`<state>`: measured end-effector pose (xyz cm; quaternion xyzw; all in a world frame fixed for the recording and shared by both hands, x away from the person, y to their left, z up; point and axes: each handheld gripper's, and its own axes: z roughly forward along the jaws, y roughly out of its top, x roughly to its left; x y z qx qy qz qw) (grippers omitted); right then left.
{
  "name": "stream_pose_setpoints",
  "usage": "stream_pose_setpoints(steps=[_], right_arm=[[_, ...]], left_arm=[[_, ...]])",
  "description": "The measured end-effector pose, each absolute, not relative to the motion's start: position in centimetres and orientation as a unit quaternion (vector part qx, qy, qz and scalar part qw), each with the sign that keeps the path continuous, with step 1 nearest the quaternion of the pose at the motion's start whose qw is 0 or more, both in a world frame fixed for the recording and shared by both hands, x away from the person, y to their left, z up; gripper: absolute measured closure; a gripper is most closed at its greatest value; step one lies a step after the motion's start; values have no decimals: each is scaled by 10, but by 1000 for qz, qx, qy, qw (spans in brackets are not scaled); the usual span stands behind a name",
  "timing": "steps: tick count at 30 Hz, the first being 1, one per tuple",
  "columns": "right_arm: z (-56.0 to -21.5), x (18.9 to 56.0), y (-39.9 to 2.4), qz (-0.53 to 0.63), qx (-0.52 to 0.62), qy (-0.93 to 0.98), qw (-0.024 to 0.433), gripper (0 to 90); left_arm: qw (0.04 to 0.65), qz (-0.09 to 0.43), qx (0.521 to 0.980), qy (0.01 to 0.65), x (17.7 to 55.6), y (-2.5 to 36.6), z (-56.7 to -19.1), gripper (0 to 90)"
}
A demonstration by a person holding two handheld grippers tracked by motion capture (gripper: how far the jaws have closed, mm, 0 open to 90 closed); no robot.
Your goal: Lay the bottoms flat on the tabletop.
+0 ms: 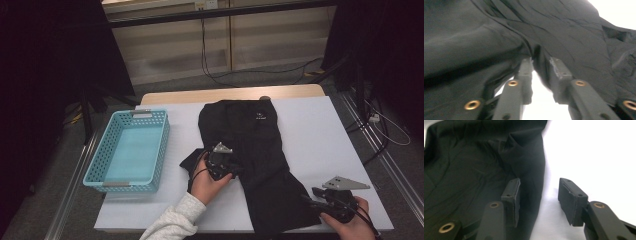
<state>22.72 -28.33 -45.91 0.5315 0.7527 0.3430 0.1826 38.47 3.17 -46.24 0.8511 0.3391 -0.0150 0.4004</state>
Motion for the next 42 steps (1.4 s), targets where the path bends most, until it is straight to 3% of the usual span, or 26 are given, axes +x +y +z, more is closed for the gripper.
stream_pose_setpoints(steps=[3,5,7,8,19,22,26,30,35,37,39,42], right_arm=[[-459,226,-282,344,529,755,179,637],[-460,225,-281,345,525,757,179,701],[-459,225,-283,349,523,759,168,884],[-460,225,-284,355,522,759,159,895],[-455,210,-299,345,533,761,132,897],[-454,212,-295,345,524,768,130,823],[-449,219,-294,363,529,753,148,659],[-449,242,-292,380,544,728,171,631],[-461,264,-278,356,537,743,178,657],[-464,270,-275,360,533,743,185,737],[-463,272,-274,355,529,748,185,900],[-463,271,-279,363,541,738,177,900]], left_arm=[[399,-24,851,341,384,30,-463,878],[396,-30,852,342,385,30,-462,887],[395,-35,851,345,386,31,-461,891],[395,-37,849,348,387,33,-460,892],[402,-48,839,364,391,47,-456,890],[399,-44,842,359,390,46,-456,889],[402,-45,840,362,391,47,-457,888],[398,-45,844,357,390,44,-459,887],[399,-45,844,356,390,42,-458,887],[398,-46,844,356,390,42,-458,888],[397,-47,845,355,390,42,-459,888],[398,-46,845,355,390,43,-459,889]])
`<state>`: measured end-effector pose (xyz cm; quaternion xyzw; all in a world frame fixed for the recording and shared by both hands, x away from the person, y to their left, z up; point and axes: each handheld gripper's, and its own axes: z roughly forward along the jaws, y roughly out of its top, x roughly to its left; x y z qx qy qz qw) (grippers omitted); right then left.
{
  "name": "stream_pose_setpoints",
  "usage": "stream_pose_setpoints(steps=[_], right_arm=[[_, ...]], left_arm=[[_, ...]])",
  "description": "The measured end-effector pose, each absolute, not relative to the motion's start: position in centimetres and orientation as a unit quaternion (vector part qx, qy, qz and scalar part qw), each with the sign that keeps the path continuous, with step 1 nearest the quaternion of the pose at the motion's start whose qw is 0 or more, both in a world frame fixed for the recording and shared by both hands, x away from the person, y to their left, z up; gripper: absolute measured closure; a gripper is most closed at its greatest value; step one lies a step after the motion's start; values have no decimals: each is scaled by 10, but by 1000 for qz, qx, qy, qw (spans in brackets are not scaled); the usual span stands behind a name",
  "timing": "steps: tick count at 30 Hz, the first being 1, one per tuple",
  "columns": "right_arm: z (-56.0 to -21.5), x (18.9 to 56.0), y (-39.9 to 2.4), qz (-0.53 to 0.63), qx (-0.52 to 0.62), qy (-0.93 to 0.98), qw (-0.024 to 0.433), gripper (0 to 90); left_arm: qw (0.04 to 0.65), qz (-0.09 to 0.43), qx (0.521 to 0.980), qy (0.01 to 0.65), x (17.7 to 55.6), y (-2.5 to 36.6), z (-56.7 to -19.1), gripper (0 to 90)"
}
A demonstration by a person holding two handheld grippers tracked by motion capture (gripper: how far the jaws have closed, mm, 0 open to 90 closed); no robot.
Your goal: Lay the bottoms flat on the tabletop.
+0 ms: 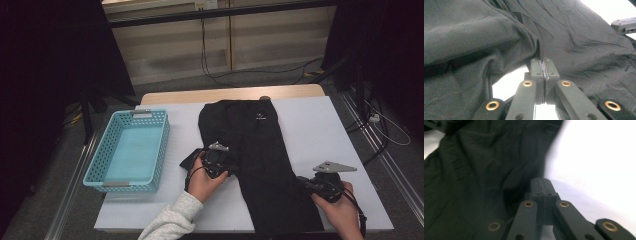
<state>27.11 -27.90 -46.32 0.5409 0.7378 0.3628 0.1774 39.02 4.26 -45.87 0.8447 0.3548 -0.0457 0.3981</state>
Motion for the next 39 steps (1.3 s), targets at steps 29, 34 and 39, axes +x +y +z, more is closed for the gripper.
stream_pose_setpoints(steps=[29,34,39], right_arm=[[-464,340,-277,363,581,705,187,898],[-465,341,-289,364,598,688,192,899],[-466,339,-293,363,597,689,193,900]], left_arm=[[398,-49,847,350,388,38,-462,889],[401,-53,849,340,385,34,-463,886],[397,-57,853,335,383,34,-461,819]])
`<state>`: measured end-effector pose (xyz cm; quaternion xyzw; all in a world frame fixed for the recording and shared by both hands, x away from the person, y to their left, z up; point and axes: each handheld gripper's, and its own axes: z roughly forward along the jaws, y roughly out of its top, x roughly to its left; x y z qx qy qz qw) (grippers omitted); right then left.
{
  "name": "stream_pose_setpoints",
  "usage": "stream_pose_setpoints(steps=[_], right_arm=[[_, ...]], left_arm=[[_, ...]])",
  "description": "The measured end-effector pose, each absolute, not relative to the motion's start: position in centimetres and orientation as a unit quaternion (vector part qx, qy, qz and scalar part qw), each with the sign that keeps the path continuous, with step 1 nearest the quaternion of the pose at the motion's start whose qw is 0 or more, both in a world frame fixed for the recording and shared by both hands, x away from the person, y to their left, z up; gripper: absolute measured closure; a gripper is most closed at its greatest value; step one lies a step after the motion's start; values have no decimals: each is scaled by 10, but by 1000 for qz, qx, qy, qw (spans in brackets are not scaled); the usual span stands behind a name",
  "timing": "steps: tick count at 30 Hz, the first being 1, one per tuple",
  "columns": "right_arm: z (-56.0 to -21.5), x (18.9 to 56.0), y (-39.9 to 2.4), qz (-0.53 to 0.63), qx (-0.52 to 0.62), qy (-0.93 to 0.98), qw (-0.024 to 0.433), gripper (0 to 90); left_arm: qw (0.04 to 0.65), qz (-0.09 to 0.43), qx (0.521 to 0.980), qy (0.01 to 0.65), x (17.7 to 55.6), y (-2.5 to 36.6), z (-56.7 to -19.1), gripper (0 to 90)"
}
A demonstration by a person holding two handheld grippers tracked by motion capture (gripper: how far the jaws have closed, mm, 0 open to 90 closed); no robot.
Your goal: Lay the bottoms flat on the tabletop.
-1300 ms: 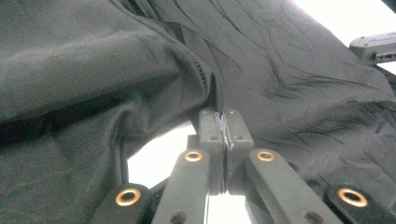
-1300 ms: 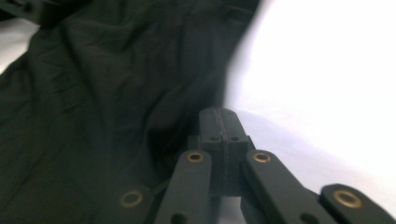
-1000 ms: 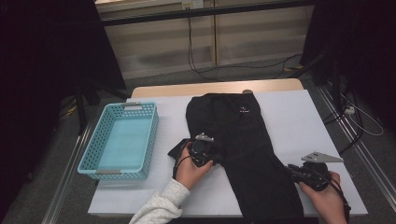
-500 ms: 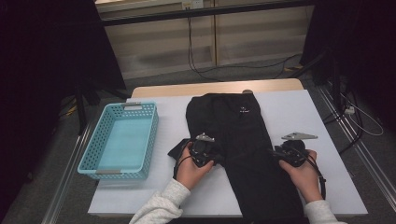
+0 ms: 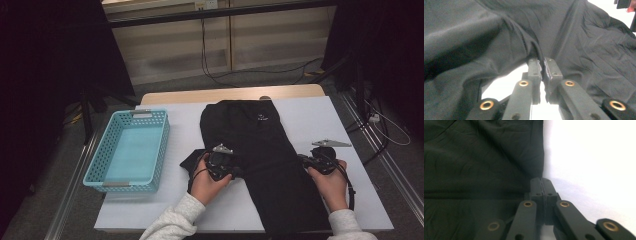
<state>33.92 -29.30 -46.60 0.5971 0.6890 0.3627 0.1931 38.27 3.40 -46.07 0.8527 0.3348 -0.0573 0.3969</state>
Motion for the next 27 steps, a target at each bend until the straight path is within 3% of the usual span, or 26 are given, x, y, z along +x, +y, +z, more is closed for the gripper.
stream_pose_setpoints(steps=[2,7,12,17,27], right_arm=[[-466,339,-294,363,596,689,193,891],[-465,338,-294,362,593,691,200,721],[-463,346,-294,355,591,693,210,603],[-460,367,-290,356,585,698,210,557],[-461,424,-279,364,579,702,197,568]], left_arm=[[396,-55,855,330,382,35,-458,745],[409,-47,850,328,380,45,-446,525],[406,-16,853,327,380,57,-439,382],[400,3,855,330,380,69,-439,320],[400,40,849,343,384,91,-434,233]])
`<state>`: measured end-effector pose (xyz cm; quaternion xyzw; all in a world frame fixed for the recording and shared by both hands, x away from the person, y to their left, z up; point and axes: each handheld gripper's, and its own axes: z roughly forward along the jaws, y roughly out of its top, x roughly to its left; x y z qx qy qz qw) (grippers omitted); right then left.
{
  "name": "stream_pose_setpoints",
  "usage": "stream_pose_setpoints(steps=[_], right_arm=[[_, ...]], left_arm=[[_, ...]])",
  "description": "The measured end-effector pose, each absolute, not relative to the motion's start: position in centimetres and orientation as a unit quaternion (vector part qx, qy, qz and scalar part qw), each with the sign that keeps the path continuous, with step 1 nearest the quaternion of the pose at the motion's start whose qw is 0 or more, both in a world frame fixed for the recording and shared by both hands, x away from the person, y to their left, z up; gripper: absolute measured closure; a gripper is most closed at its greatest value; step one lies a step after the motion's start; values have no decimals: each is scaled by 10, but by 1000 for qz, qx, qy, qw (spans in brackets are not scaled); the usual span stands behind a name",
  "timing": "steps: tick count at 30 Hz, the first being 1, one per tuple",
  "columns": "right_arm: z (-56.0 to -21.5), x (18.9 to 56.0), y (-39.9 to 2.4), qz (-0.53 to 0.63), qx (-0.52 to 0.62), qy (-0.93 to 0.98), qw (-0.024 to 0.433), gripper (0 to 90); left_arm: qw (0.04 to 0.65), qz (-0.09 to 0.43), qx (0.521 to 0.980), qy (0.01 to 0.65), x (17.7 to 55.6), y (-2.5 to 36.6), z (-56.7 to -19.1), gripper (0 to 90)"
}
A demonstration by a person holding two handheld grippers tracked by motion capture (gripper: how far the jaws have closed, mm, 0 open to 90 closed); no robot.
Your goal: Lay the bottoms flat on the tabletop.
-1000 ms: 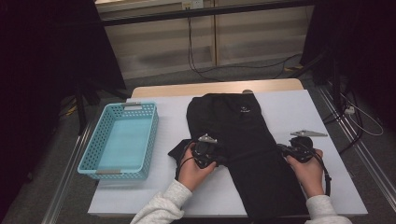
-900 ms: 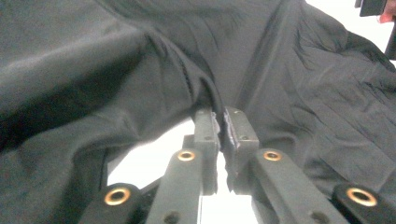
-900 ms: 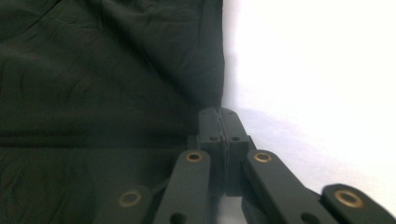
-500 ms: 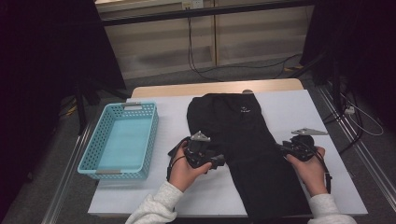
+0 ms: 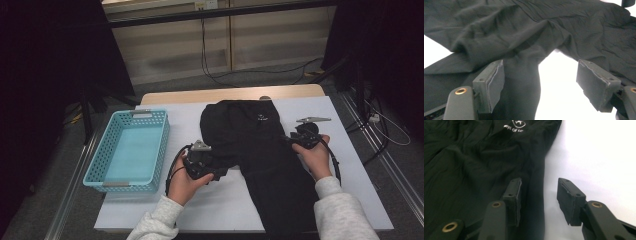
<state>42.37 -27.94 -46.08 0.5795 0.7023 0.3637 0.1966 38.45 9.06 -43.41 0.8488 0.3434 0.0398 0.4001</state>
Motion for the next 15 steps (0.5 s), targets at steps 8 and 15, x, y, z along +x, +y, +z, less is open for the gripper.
stream_pose_setpoints(steps=[8,15], right_arm=[[-467,444,-272,362,582,705,183,900],[-468,444,-295,361,603,684,195,900]], left_arm=[[407,53,838,359,389,103,-429,233],[403,54,840,358,389,104,-429,234]])
